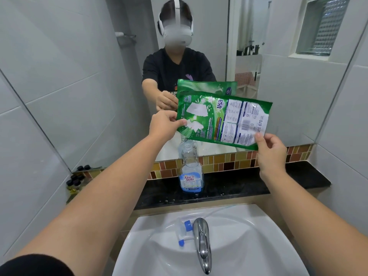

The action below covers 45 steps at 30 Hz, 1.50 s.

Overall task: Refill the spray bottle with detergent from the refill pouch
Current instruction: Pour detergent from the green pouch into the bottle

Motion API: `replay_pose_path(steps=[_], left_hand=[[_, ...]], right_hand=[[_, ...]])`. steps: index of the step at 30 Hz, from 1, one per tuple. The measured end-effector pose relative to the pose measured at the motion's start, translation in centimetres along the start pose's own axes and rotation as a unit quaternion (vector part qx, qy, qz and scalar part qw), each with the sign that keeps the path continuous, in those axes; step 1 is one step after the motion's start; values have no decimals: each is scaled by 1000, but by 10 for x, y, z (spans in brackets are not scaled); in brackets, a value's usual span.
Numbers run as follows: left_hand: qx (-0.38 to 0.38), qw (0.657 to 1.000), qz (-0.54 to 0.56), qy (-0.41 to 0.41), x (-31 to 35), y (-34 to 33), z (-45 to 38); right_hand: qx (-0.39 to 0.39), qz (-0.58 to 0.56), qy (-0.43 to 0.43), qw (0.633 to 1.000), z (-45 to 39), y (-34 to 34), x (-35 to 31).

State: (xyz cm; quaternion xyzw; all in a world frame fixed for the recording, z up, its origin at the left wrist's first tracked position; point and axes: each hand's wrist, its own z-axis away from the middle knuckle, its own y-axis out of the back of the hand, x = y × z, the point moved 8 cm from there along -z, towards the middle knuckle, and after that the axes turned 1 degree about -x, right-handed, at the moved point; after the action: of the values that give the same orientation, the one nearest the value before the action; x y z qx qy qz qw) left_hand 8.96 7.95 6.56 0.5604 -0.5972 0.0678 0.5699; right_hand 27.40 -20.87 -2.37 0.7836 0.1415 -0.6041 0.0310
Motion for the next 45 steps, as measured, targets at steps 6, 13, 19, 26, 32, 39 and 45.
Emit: replay_pose_path(steps=[6,13,19,26,32,39,45], left_hand=[[53,990,109,79,-33,-4,15],[81,975,172,117,-52,-21,33],[110,972,165,129,-63,-23,38],[125,967,178,133,-64,-25,42],[132,965,190,125,-61,-24,44],[136,962,196,131,-62,-25,44],[142,958,207,137,-67,-25,45]], right_hand=[[-77,6,52,996,-12,-24,-43],[-112,1,104,988,-18,-40,-73],[-129,15,138,982,-14,-51,-89],[-125,23,146,981,-13,-56,-94],[-126,17,148,981,-14,-58,-99],[-124,31,158,979,-18,-60,-102],[-131,52,185,973,-20,-70,-111]])
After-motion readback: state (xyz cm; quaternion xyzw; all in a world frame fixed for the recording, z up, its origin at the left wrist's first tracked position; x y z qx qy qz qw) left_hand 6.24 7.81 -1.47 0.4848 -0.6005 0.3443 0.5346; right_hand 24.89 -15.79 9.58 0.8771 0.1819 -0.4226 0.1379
